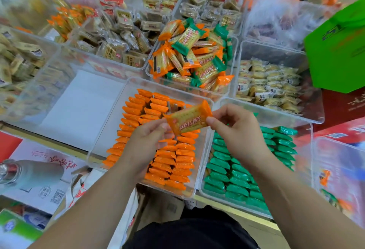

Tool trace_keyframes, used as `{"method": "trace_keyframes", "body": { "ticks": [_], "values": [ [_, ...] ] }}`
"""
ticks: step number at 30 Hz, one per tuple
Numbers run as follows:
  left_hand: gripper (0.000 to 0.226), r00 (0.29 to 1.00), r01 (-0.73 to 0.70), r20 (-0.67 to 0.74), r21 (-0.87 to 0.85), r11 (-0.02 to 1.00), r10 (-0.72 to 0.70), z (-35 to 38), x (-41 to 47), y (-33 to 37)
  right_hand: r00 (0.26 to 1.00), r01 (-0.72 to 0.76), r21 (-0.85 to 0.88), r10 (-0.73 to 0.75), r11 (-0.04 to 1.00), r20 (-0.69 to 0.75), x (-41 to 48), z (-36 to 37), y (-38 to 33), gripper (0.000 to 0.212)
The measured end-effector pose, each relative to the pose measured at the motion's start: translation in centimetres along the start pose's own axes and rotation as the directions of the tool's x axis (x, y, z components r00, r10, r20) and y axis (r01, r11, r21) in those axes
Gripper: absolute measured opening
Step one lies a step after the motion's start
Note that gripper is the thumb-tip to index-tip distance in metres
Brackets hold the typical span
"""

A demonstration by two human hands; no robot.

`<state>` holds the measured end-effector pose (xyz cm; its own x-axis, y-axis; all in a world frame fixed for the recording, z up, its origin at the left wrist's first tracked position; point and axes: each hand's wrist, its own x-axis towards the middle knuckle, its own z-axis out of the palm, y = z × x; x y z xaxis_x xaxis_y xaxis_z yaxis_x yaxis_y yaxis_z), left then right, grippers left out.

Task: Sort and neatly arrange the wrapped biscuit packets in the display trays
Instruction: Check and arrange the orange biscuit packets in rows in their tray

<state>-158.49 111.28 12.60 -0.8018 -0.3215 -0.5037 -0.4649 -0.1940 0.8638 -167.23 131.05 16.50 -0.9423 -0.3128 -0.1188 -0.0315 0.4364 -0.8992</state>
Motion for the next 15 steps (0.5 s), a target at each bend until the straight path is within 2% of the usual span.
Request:
{"method": "trace_keyframes", "body": {
  "ticks": [3, 6, 11, 15],
  "values": [
    [0.015, 0.997, 0.073, 0.038, -0.192, 0.979, -0.067, -0.4, -2.6, 0.3, 0.996, -0.087, 0.172, 0.085, 0.981, 0.015, -3.6, 0.3, 0.0, 0.010],
    [0.014, 0.997, 0.063, -0.029, -0.264, 0.962, -0.073, -1.2, -4.8, 0.5, 0.983, -0.179, 0.322, 0.156, 0.930, 0.098, -5.8, 0.4, -0.5, 0.010],
    [0.007, 0.991, -0.041, -0.136, -0.153, 0.987, 0.020, -2.8, -8.4, 1.0, 0.949, -0.218, 0.379, 0.105, 0.899, 0.296, -8.1, -0.3, -1.1, 0.016],
    [0.013, 0.993, -0.067, -0.110, -0.160, 0.985, 0.049, -3.3, -10.6, 1.3, 0.917, -0.284, 0.500, 0.078, 0.818, 0.392, -9.0, -1.2, -1.2, 0.014]
  ]
}}
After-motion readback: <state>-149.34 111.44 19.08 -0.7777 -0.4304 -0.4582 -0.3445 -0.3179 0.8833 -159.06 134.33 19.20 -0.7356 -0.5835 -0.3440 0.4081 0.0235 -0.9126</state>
